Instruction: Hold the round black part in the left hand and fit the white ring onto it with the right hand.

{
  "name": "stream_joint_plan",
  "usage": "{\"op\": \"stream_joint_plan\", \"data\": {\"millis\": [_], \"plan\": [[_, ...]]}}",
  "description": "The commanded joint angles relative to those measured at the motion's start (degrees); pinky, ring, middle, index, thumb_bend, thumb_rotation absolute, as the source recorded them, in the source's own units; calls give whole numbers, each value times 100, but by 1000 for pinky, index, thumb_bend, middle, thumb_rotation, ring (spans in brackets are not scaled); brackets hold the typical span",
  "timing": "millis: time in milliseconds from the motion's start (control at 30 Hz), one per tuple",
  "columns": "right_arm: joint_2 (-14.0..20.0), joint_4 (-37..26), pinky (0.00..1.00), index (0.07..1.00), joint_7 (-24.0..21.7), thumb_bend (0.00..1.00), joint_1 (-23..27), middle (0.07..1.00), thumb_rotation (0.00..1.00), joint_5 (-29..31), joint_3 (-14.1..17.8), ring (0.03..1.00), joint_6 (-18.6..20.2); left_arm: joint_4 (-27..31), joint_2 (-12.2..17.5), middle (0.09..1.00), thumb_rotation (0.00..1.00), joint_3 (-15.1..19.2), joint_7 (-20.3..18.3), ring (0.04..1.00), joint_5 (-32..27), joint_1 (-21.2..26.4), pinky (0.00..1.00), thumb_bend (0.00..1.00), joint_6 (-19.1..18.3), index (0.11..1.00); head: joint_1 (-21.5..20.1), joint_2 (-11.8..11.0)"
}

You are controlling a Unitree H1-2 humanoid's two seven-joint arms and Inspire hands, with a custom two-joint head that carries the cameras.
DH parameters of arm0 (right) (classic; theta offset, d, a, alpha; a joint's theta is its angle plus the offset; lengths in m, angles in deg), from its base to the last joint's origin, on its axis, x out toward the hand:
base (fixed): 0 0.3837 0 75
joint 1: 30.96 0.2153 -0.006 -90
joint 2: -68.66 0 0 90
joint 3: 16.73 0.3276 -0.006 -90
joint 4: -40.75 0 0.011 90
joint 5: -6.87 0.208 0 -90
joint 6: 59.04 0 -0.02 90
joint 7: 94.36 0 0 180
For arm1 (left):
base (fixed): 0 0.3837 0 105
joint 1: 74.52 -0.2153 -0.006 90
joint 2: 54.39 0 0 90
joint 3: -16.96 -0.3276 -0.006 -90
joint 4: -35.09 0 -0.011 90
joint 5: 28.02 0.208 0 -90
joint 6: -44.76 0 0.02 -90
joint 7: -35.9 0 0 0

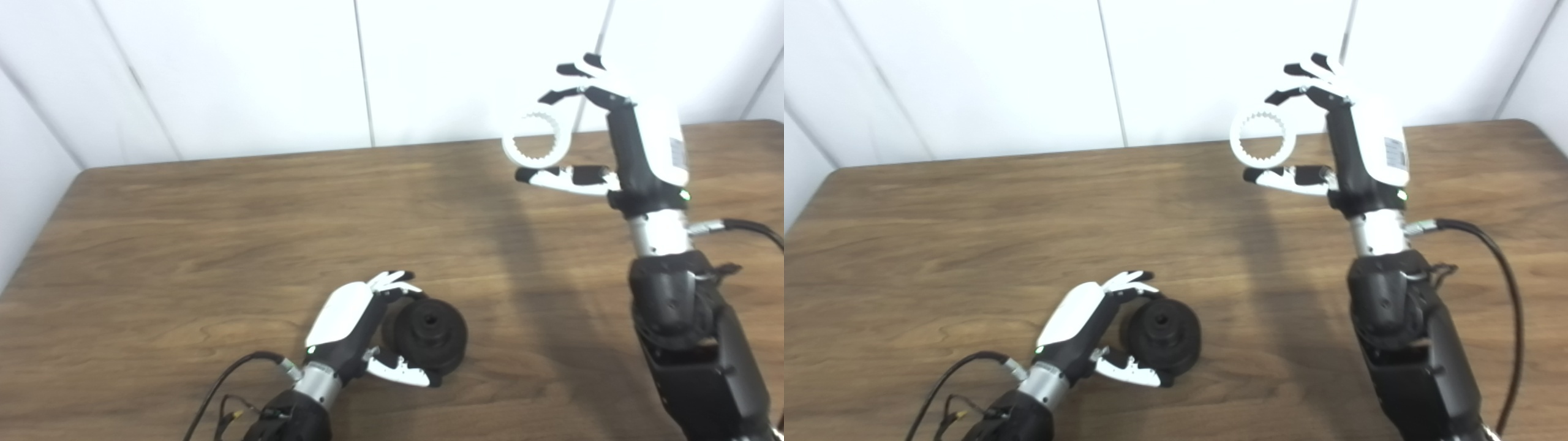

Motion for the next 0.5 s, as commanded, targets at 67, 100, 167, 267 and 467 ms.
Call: {"op": "stream_joint_plan", "data": {"millis": [67, 100, 167, 267, 467], "plan": [[-296, -430, 863, 480, -291, 522, -140, 791, 146, 239, 17, 900, 103, -64, -16, 917, 245, -39, 53, 955, 22, 98, 925, 891, 35, 633, 23, 39], [-356, -477, 860, 480, -346, 522, -192, 792, 145, 263, 13, 903, 121, -63, -17, 917, 244, -40, 55, 955, 18, 101, 927, 891, 27, 633, 23, 39], [-516, -604, 864, 480, -479, 522, -368, 793, 143, 379, -24, 904, 205, -59, -17, 917, 242, -45, 47, 956, 25, 112, 929, 890, 3, 633, 41, 62], [-704, -764, 867, 480, -665, 522, -685, 795, 143, 429, -146, 904, 249, -65, -6, 918, 249, -57, 37, 957, 44, 127, 932, 886, -22, 634, 52, 74], [-876, -881, 876, 481, -876, 522, -1099, 796, 143, 534, -317, 906, 141, -112, -8, 914, 261, -59, 95, 953, 29, 152, 933, 886, 13, 630, 69, 120]]}}
